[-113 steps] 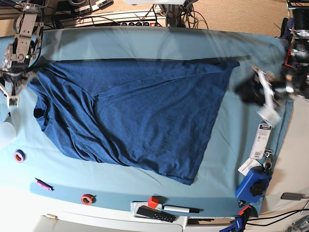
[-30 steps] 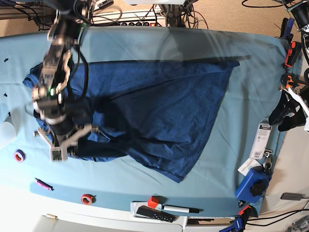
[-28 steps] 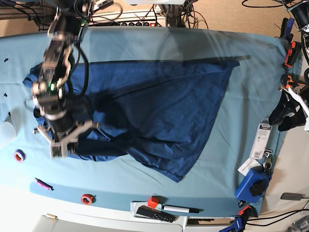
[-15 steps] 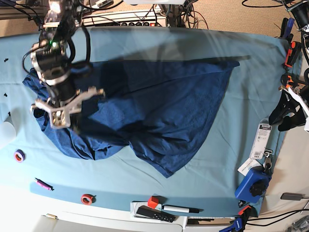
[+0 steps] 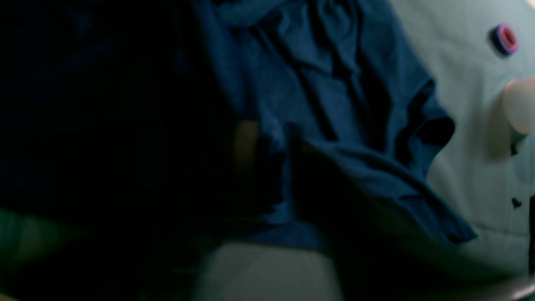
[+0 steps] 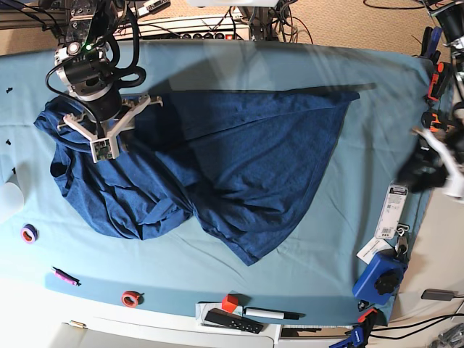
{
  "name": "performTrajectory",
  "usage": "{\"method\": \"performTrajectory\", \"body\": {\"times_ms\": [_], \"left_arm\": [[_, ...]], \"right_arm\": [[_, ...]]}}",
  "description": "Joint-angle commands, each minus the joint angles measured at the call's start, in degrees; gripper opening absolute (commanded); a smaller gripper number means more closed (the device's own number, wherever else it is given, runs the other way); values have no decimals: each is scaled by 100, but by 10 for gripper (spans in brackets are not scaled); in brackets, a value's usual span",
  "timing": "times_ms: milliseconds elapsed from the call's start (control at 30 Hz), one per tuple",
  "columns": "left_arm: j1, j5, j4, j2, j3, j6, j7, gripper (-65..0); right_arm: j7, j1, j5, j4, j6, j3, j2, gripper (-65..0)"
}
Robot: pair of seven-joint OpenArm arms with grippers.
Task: Layout the t-shirt on the table in an organized manner, then fold the t-shirt properly
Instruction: 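Release the fabric and move both grippers over the shirt middle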
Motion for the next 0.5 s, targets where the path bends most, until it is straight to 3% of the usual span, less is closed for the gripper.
{"method": "performTrajectory", "body": {"times_ms": [0,133,233,467], "left_arm": [[-72,37,70,-105,254,-10,-236,-381],[-155,1088,72,-94,1504,0,-1010,-381],[-321,1827,72,59,2155,306,-1331,-381],[-925,2260,72,706,2872,474,-1416,-381]], "right_arm": [[328,37,31,90,2,17,46,-349],[846,131,31,90,-94,17,35,-344],[966,313,-11,90,-136,17,-72,-344],[1126,1231,129,-1676,-83,17,-643,-344]]}}
